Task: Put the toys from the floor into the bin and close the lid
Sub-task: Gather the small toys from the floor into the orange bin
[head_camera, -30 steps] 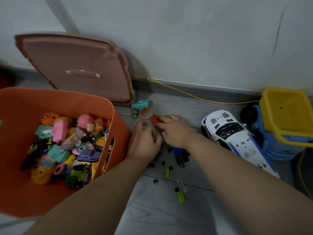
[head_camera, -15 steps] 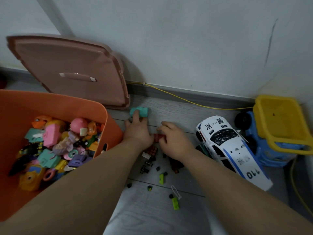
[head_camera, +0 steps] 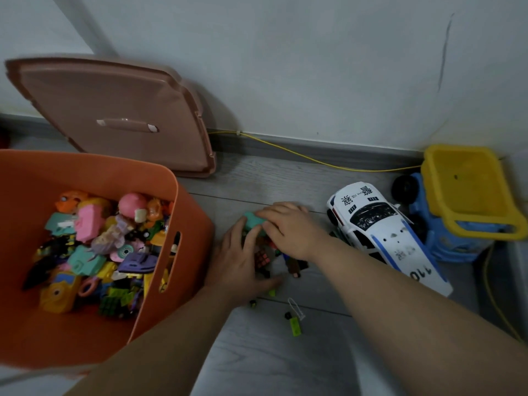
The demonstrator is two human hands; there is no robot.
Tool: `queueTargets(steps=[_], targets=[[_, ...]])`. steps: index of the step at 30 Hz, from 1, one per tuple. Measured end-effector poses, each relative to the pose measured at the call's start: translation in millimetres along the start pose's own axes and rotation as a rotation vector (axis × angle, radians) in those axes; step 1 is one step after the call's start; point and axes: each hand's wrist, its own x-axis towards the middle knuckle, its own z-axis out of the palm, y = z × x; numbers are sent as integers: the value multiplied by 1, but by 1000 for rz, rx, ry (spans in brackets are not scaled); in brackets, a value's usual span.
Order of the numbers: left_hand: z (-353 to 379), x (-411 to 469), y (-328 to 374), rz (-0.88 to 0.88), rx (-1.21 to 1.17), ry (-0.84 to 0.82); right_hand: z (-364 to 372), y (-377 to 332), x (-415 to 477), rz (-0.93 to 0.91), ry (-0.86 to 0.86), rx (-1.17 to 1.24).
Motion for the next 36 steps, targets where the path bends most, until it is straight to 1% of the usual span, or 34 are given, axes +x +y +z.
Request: queueTargets(steps=[4, 7, 10, 14, 17, 20, 24, 27, 30, 33, 36], targets=[[11, -15, -8, 34, 34, 22, -1, 8, -26, -94, -11, -71], [20, -22, -6, 13, 19, 47, 7, 12, -51, -154, -84, -135], [30, -27, -1, 28, 28, 61, 18, 16, -65, -199, -83, -244], [42, -35, 5, -38, 13, 53, 26, 19, -72, -220, -45, -314], [50, -40, 6, -72, -15, 162, 32, 18, -75, -248, 29, -362], [51, -43, 4, -94, -42, 239, 35, 17, -78, -276, 28, -403], [49, -42, 1, -35, 55, 189, 34, 13, -78, -261, 4, -450], [46, -34, 1, -60, 61, 206, 34, 10, -72, -258, -6, -514], [43, -26, 2, -59, 19, 233, 35, 8, -71, -244, 8, -479], [37, -21, 3, -38, 48, 208, 35, 5, -73, -220, -18, -434], [33, -19, 4, -48, 74, 193, 33, -2, -73, -186, -21, -437]])
